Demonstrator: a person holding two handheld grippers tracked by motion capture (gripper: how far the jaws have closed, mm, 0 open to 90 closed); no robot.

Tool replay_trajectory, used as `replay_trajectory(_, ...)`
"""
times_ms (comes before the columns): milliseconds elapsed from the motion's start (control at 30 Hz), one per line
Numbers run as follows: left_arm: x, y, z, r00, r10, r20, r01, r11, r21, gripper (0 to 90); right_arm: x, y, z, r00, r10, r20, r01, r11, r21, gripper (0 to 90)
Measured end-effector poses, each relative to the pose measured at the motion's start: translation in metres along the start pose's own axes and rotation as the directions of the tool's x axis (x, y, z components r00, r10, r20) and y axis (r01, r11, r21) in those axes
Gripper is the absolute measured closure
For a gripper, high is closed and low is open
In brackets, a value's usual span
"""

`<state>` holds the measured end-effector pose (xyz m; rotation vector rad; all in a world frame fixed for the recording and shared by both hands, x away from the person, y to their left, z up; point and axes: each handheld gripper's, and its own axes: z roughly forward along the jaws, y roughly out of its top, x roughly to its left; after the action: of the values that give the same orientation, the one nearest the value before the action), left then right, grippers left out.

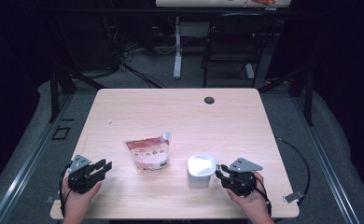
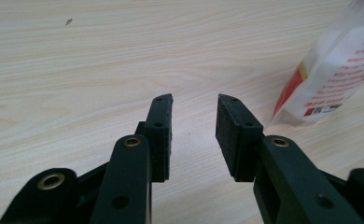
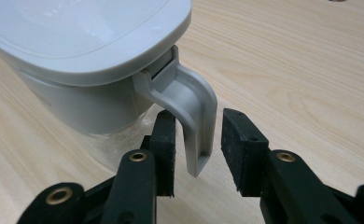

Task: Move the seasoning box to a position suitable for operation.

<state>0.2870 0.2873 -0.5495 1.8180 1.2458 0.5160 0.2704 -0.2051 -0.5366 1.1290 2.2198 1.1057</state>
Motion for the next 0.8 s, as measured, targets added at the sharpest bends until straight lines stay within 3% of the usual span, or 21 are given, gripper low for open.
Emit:
replay_trajectory(200, -0.001, 0.0, 0.0, 1.0, 0.003, -0.003, -0.003, 1.0, 0.0, 66.3, -0.001, 0.001, -0.013, 0.9989, 0.019, -0.042, -0.02, 1.0, -0.022, 60.3)
replay_trajectory(567, -0.001, 0.0, -0.001, 0.9997, 0.015, 0.019, -0.016, 0.9998, 0.009, 64.2, -0.008, 0.009, -0.027, 0.9984, -0.004, -0.056, 0.001, 0.999, -0.052, 43.1)
replay_trajectory(733, -0.002, 0.0, -0.001, 0.9994, 0.025, 0.022, -0.025, 0.9996, 0.01, 63.9, -0.014, 0.016, -0.032, 0.9979, 0.024, -0.06, -0.027, 0.998, -0.049, 43.3)
replay_trajectory(800, -0.002, 0.0, -0.001, 0.9994, 0.029, 0.021, -0.029, 0.9995, 0.013, 63.9, -0.015, 0.02, -0.035, 0.9961, 0.045, -0.076, -0.049, 0.997, -0.059, 49.5)
